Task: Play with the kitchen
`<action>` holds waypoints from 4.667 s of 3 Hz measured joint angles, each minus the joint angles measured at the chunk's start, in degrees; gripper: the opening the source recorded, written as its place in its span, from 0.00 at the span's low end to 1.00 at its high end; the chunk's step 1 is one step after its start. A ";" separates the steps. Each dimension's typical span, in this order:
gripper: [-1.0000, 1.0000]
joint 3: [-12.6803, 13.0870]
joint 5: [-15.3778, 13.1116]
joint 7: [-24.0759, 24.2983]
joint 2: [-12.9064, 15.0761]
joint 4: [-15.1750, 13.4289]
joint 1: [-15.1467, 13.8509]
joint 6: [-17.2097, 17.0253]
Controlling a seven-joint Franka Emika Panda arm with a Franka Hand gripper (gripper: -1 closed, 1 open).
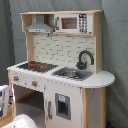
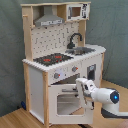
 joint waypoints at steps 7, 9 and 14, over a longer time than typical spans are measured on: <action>1.00 -7.06 -28.72 19.56 -0.11 8.37 0.20 -14.98; 1.00 -13.84 -37.94 19.08 0.22 10.02 2.19 -18.98; 1.00 -26.19 -42.09 -6.18 3.94 9.79 5.49 -22.34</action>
